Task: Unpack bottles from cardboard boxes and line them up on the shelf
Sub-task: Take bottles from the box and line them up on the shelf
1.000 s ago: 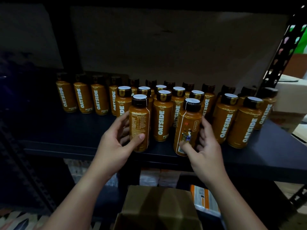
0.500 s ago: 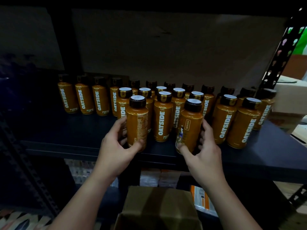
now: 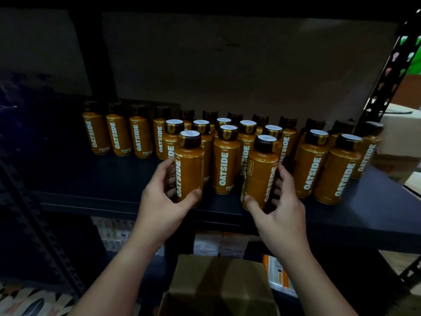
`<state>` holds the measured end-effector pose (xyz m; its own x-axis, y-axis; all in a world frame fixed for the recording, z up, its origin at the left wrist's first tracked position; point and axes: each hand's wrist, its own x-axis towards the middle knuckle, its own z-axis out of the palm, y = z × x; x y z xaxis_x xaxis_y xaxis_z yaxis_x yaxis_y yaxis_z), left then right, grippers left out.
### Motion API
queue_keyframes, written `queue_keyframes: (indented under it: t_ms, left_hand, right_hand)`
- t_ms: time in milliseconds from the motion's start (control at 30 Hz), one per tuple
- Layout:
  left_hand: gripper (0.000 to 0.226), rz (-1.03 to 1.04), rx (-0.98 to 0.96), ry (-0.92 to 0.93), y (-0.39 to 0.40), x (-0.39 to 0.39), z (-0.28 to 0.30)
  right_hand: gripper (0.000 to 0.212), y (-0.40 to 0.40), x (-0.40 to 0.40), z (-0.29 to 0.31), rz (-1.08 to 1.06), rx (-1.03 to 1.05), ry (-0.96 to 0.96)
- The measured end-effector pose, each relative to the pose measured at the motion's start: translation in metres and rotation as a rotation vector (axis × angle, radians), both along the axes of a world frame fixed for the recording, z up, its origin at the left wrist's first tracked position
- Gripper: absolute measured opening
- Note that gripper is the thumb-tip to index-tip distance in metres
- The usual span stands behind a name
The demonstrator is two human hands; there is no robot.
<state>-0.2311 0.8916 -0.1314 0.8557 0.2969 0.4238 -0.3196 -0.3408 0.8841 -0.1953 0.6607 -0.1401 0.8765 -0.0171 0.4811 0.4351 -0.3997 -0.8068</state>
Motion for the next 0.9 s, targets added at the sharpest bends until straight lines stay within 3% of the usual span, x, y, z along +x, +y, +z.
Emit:
queue_keyframes:
  t_ms: [333,600,900]
  left_hand:
    - [0.081,0.112,0.051,-0.087,-0.008,0.0,0.0]
    - [0.092,0.183,0.111,-0.117,-0.015,-0.001,-0.003]
    - [0.085,0.211,0.135,-0.115,-0.017,0.0,-0.007]
  right_hand:
    - [0.091,0.004,0.002,-0.001,-0.049,-0.007,-0.022]
    - [0.095,0.006,0.002,-0.003,-0.063,-0.024,-0.053]
    - [0.094,0.008,0.0,-0.002,-0.059,-0.028,-0.043]
